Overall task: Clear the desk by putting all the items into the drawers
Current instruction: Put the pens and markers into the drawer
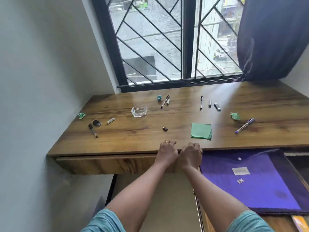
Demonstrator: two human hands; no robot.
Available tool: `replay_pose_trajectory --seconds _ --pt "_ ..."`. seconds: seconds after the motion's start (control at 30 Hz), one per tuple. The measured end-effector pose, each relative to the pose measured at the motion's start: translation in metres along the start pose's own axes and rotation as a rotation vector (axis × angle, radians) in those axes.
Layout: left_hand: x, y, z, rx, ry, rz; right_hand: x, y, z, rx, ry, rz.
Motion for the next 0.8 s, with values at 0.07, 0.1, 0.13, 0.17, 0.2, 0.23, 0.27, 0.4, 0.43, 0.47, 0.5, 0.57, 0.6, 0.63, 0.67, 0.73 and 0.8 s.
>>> replay_pose_trajectory --seconds 0.07,0.1,0.13,0.17,0.2,0.23,0.27,0.4,0.43,0.47,0.5,0.57,0.6,0.63,0.67,0.73,0.8 --pt "-0.010 0.022 0.003 0.020 -0.013 0.003 -0.004 0.020 -0.009 -0.065 -0.022 0.033" --pt "-0.016 0.034 0.005 0.022 -0.021 0.010 -0.008 0.031 -0.016 -0.100 -0.046 0.049" --pt "-0.023 0.044 0.007 0.017 -0.029 0.022 -0.013 0.042 -0.024 -0.130 -0.068 0.065" --pt "-0.031 0.055 0.008 0.012 -0.030 0.041 -0.020 0.053 -0.033 -0.161 -0.086 0.078" --pt "-0.039 0.063 0.007 0.001 -0.026 0.064 -0.026 0.063 -0.042 -0.187 -0.099 0.087" --pt "-0.049 0.074 0.007 -0.008 -0.018 0.095 -0.034 0.074 -0.052 -0.211 -0.111 0.105" --pt "-0.057 0.085 0.006 -0.012 -0.007 0.125 -0.043 0.084 -0.061 -0.230 -0.120 0.129" --pt "-0.078 0.139 0.003 -0.016 0.030 0.205 -0.074 0.124 -0.091 -0.293 -0.134 0.211" --pt "-0.081 0.156 0.001 -0.019 0.036 0.210 -0.081 0.134 -0.097 -0.310 -0.133 0.235" --pt "-0.084 0.175 -0.001 -0.019 0.040 0.205 -0.088 0.144 -0.102 -0.325 -0.138 0.268" --pt "-0.086 0.193 -0.002 -0.017 0.035 0.190 -0.096 0.153 -0.105 -0.335 -0.139 0.306" --pt "-0.089 0.225 -0.003 -0.003 0.017 0.143 -0.110 0.169 -0.107 -0.328 -0.138 0.377" --pt "-0.091 0.242 0.000 0.012 0.013 0.121 -0.117 0.178 -0.105 -0.317 -0.134 0.415" --pt "-0.094 0.258 0.005 0.033 0.013 0.106 -0.122 0.186 -0.103 -0.306 -0.126 0.459" --pt "-0.098 0.273 0.009 0.053 0.016 0.094 -0.127 0.192 -0.101 -0.300 -0.113 0.501" --pt "-0.104 0.297 0.017 0.070 0.006 0.066 -0.133 0.203 -0.098 -0.291 -0.107 0.574" --pt "-0.109 0.317 0.026 0.083 0.001 0.041 -0.138 0.212 -0.093 -0.278 -0.117 0.630"
Point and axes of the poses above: each hand's wrist, its own y-axis towards the middle knuckle, its own z-axis out of the palm, x = y × z, the point moved 10 cm from there along y, towards the middle knuckle, and after that the axes turned 3 degrees about x, right-handed, at the moved point
